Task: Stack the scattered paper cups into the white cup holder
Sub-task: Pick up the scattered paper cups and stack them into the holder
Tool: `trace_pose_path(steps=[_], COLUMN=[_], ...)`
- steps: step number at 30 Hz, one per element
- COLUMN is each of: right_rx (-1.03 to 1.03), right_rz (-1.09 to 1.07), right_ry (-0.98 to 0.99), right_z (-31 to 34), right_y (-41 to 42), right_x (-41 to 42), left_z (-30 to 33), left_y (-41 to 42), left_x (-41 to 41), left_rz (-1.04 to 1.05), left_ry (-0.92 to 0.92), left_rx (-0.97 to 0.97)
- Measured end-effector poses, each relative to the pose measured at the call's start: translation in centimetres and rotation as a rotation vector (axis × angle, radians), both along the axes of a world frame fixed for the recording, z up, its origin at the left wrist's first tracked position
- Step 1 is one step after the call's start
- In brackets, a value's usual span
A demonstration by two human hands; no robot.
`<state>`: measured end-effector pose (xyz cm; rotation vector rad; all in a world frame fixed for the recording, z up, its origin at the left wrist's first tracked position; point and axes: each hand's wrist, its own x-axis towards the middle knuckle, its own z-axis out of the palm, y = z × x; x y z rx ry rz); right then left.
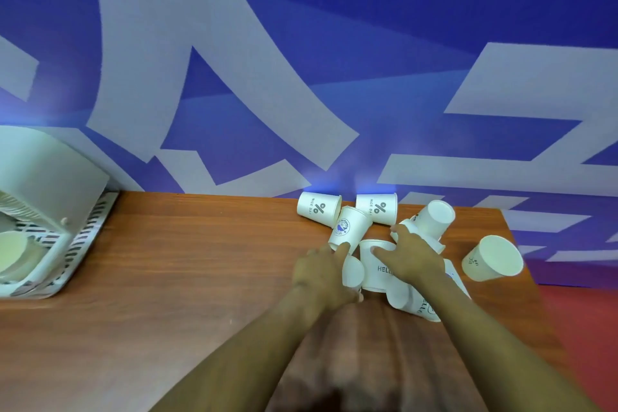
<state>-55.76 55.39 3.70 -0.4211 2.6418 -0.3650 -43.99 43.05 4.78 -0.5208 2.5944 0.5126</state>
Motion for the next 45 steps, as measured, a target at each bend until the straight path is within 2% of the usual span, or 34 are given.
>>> trace_pose_path(steps=[8,19,27,36,45], right_rx=[0.095,-0.006,-0.148,-0.231,-0.276], right_rz=[-0.003,-0.053,-0.075,0.036,0.067], right_ry=[-0.057,-0.09,-0.02,0.028,0.066], right_z=[-2.8,-1.7,3.3,7.6,11.0], right_y=[-0.5,-1.1,-1.6,-4.0,-7.6], right_x=[-0.5,0.1,2.6,9.3,16.3], left_z=[-2.6,-1.2,3.1,6.2,8.6], left_y=[1.1,-0.8,-4.5,-7.4,-12.0], left_x=[-2.0,-0.4,4.8,13.2,19.5], left_rz=[-0.019,0.035,0.215,0.234,0.238], left_ry=[-0.038,0.034,0.146,0.17,0.276], left_rx=[-0.003,-0.036,0.117,-0.102,-0.139])
